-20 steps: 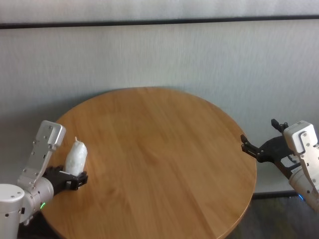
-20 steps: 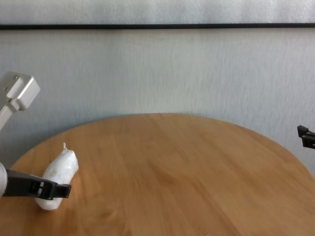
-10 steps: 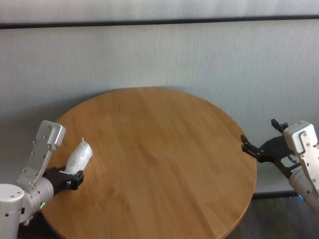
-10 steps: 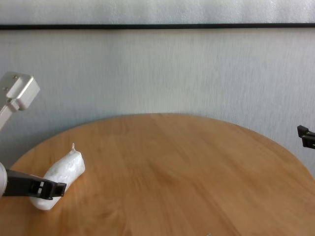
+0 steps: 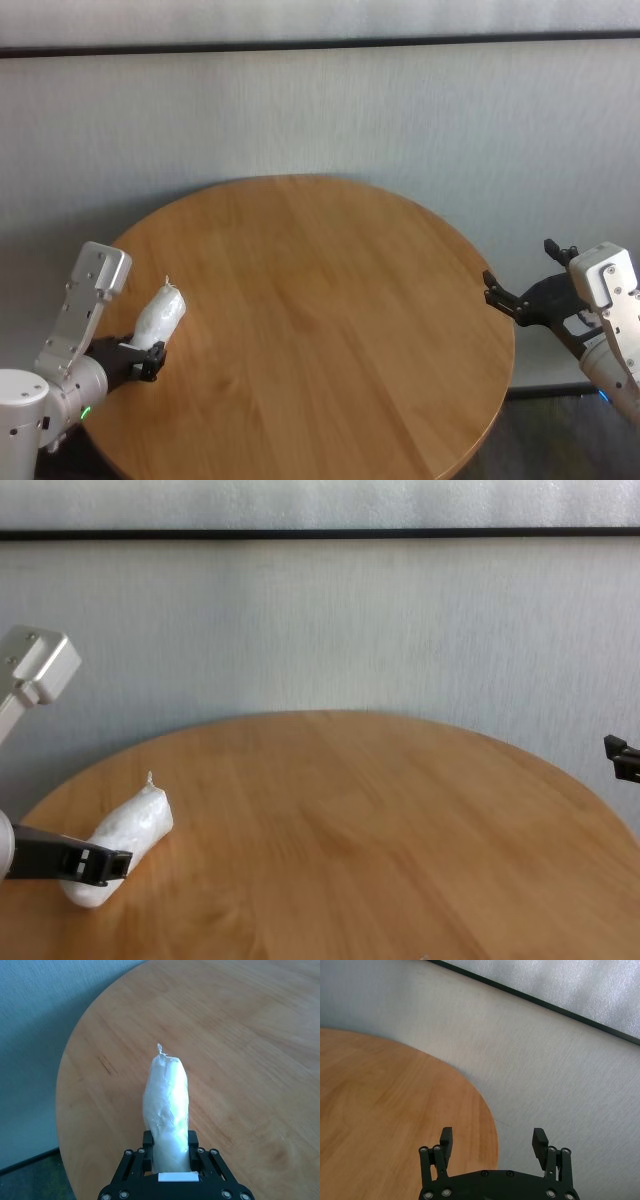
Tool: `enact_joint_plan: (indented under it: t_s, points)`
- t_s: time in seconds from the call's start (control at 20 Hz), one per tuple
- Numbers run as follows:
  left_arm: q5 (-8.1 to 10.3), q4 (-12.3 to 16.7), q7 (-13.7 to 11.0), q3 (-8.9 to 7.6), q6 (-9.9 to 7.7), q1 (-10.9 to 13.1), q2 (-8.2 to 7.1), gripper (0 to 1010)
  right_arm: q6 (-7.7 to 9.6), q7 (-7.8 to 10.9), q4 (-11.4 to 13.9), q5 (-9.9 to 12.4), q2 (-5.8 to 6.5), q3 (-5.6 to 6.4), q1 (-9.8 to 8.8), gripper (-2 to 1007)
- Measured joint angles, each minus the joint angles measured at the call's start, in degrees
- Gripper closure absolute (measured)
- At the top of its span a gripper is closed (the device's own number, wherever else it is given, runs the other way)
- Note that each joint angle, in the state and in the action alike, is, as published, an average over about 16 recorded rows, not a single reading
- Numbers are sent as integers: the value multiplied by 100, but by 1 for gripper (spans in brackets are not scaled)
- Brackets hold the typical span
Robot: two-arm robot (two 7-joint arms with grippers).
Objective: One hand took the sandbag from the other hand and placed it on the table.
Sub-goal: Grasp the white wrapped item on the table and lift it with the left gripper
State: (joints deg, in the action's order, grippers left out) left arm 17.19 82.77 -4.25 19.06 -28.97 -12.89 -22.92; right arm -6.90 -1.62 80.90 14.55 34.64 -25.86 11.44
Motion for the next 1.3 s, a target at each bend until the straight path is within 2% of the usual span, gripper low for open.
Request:
enact_joint_plan:
  t_s: [0.55,1.3]
  points:
    - [2,0,0,0,0,0,0,623,0,0,0,0,0,0,0,2]
    - [1,0,0,0,0,0,0,629,0,0,0,0,0,0,0,2]
